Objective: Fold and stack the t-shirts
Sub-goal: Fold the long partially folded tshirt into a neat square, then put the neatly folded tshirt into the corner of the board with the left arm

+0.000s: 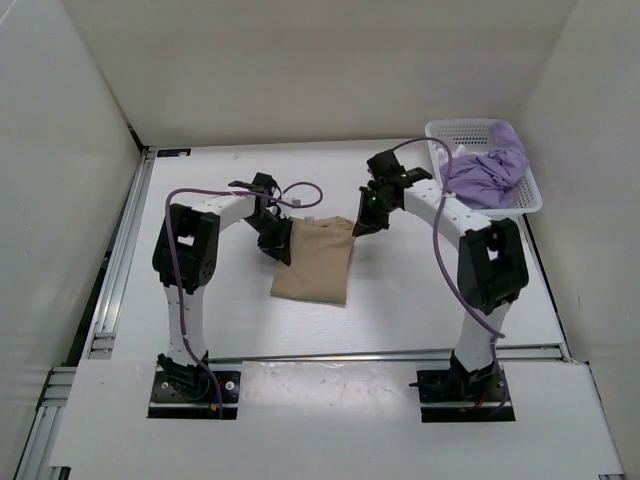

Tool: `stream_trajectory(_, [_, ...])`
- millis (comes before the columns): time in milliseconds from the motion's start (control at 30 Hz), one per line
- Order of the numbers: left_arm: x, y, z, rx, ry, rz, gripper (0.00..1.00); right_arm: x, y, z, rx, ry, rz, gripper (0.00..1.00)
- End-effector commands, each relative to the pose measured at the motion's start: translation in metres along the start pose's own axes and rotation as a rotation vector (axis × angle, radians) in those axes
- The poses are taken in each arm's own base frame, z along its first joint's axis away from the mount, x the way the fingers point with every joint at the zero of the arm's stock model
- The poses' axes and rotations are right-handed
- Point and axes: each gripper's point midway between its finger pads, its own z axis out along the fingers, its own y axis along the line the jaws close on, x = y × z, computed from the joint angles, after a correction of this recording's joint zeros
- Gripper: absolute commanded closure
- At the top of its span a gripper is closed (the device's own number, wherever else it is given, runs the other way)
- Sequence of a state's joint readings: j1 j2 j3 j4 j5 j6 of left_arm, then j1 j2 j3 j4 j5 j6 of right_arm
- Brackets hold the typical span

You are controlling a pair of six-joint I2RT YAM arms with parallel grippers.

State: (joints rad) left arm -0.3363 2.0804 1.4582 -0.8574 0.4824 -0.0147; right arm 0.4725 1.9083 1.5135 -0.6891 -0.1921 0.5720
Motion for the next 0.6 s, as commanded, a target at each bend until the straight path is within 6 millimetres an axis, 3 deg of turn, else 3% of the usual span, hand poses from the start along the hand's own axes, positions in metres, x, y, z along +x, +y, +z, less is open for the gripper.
stream_trajectory(0, [-0.009, 0.001, 0.004, -0.01, -0.012, 0.031, 0.84, -0.007, 0.008, -0.044, -0.005, -0.092, -0.053, 0.88])
stream_trajectory(33, [-0.009, 0.001, 0.004, -0.01, -0.012, 0.031, 0.9, -0.008, 0.011, -0.049, -0.013, -0.105, -0.056, 0.87])
stream_trajectory(100, [-0.015, 0.007, -0.004, -0.042, -0.03, 0.026, 0.9, -0.01, 0.013, -0.07, -0.009, -0.145, -0.073, 0.87])
stream_trajectory(200, [-0.032, 0.033, -0.032, -0.115, -0.105, -0.012, 0.9, -0.013, 0.012, -0.096, -0.023, -0.19, -0.063, 0.85])
stream_trajectory(300, [-0.048, 0.076, -0.062, -0.189, -0.165, -0.098, 0.9, -0.017, -0.001, -0.116, 0.005, -0.237, -0.05, 0.85])
stream_trajectory(333, [-0.058, 0.097, -0.082, -0.216, -0.205, -0.141, 0.9, -0.021, -0.006, -0.121, 0.016, -0.257, -0.052, 0.85])
stream_trajectory(400, [-0.065, 0.127, -0.093, -0.259, -0.218, -0.195, 0.9, -0.023, -0.014, -0.133, 0.041, -0.277, -0.046, 0.84])
stream_trajectory(433, [-0.079, 0.147, -0.116, -0.276, -0.279, -0.224, 0.9, -0.028, -0.018, -0.136, 0.051, -0.294, -0.046, 0.84])
stream_trajectory(533, [-0.086, 0.199, -0.132, -0.339, -0.311, -0.307, 0.9, -0.034, -0.028, -0.148, 0.08, -0.319, -0.034, 0.84])
stream_trajectory(567, [-0.099, 0.215, -0.139, -0.361, -0.344, -0.313, 0.9, -0.034, -0.033, -0.149, 0.091, -0.314, -0.034, 0.83])
